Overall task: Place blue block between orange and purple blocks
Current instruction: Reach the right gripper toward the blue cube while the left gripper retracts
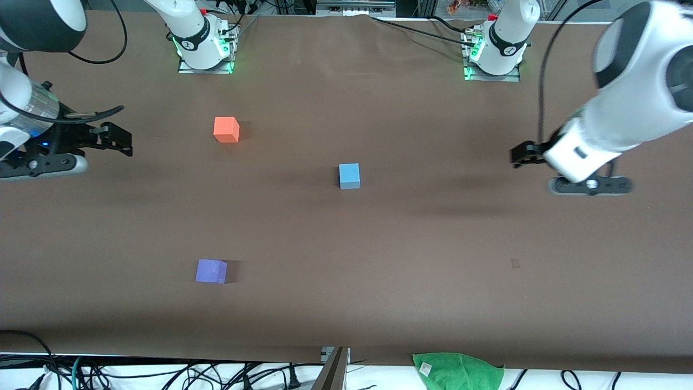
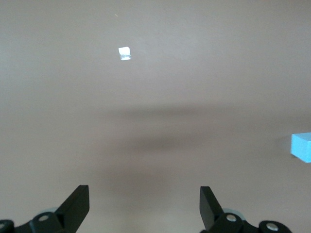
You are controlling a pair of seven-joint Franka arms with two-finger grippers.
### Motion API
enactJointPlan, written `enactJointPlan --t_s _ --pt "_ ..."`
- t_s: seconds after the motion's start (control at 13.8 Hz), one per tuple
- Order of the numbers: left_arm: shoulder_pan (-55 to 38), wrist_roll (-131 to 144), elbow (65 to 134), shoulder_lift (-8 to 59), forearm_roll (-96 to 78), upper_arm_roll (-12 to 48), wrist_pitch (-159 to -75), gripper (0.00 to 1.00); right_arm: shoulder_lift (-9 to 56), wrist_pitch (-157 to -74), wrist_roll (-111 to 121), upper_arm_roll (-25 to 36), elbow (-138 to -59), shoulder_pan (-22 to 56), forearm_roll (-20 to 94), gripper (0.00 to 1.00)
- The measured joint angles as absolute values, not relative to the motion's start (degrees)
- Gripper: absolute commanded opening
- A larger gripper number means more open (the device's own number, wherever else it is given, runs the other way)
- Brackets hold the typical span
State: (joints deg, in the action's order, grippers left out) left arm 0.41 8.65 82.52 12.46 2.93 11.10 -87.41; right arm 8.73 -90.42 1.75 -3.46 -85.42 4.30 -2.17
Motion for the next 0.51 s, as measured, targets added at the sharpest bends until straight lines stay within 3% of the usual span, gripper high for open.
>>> enactJointPlan --t_s 0.29,0.51 --pt "1.3 -1.4 83.7 9.7 3.4 7.4 -89.4 1.00 10.0 -90.3 1.7 -3.5 -85.5 6.1 -2.2 1.00" --pt "0.6 -2.2 90.4 4.0 3.4 3.7 -95.4 1.00 11.0 -90.5 1.3 -3.5 -85.5 7.3 -1.4 1.00"
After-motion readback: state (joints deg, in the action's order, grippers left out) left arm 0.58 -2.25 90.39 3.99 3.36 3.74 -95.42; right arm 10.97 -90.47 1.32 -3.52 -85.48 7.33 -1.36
